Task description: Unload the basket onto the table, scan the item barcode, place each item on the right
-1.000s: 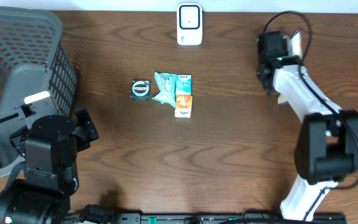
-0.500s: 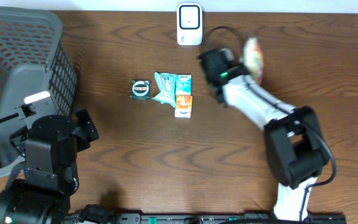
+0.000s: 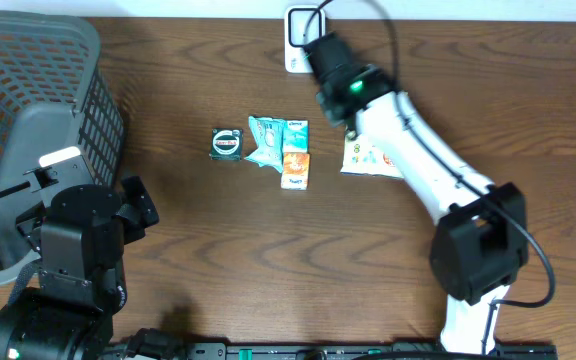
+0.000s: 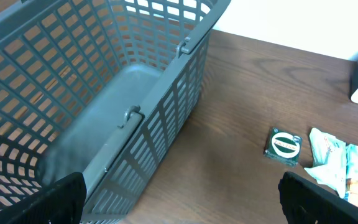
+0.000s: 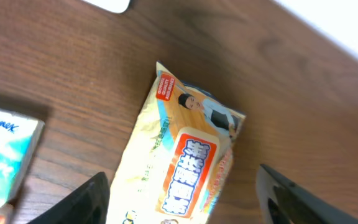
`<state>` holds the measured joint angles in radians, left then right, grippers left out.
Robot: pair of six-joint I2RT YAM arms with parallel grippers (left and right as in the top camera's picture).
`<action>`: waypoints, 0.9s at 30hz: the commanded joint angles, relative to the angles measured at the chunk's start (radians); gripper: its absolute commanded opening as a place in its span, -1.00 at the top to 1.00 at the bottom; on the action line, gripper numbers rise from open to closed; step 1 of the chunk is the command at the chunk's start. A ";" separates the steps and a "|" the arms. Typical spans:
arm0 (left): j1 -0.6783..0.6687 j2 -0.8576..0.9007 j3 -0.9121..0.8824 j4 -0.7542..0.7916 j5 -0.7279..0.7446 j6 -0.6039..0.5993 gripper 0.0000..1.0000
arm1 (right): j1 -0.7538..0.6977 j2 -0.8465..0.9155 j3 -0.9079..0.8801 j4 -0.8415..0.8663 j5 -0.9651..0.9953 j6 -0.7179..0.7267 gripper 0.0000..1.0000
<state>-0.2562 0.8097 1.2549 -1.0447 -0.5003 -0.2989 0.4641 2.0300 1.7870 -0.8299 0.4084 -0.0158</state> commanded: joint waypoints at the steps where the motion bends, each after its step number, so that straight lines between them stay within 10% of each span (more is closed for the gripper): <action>1: 0.002 0.000 0.010 -0.002 -0.009 -0.002 -0.96 | -0.127 -0.001 0.015 -0.031 -0.317 0.048 -0.55; 22: 0.002 0.000 0.010 -0.002 -0.009 -0.002 -0.96 | -0.499 0.315 -0.021 -0.005 -1.082 0.045 -0.52; 27: 0.002 0.000 0.010 -0.002 -0.009 -0.002 -0.96 | -0.476 0.344 -0.021 0.019 -1.129 0.045 0.26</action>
<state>-0.2562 0.8097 1.2549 -1.0447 -0.5003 -0.2989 -0.0326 2.3379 1.7725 -0.8154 -0.6548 0.0200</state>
